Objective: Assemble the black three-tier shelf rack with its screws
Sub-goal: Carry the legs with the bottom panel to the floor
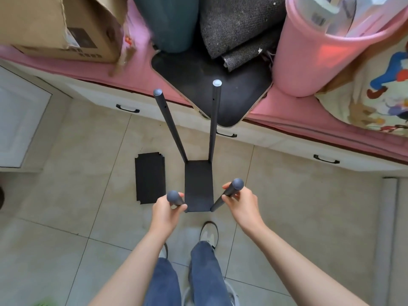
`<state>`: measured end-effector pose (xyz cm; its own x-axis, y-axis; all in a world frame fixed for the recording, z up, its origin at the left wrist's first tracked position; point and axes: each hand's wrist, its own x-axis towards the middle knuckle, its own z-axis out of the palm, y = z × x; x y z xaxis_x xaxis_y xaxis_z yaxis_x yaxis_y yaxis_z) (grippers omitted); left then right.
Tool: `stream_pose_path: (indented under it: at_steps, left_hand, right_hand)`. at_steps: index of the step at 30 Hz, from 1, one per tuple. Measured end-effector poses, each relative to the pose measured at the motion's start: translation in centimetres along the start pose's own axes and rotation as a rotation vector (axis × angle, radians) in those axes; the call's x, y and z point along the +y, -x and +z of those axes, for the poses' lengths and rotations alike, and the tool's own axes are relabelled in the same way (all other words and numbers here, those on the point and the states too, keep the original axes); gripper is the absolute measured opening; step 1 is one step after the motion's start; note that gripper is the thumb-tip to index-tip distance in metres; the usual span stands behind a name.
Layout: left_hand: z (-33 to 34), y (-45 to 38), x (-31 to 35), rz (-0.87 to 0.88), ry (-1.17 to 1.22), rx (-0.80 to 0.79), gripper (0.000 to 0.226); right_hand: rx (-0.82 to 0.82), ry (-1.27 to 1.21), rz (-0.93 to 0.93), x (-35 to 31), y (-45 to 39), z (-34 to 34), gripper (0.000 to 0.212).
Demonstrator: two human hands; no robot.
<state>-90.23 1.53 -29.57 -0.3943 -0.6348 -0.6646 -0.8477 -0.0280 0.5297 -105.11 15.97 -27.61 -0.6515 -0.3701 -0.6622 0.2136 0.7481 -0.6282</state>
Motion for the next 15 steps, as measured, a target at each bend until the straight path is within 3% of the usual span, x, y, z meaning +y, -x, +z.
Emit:
stream_pose_path:
  at_steps: [4, 8, 15]
  left_hand:
    - [-0.1, 2.6, -1.0, -0.028, 0.078, 0.027, 0.023]
    - [-0.5, 4.9, -2.5, -0.013, -0.007, 0.006, 0.022]
    - [-1.4, 8.4, -4.2, -0.079, -0.237, -0.088, 0.043]
  right_hand:
    - [-0.058, 0.013, -0.008, 0.7, 2.3, -0.1, 0.020]
    - [-0.120, 0.098, -0.008, 1.5, 4.9, -0.3, 0.024]
    - [-0.257, 0.296, -0.070, 3.0, 8.0, -0.9, 0.029]
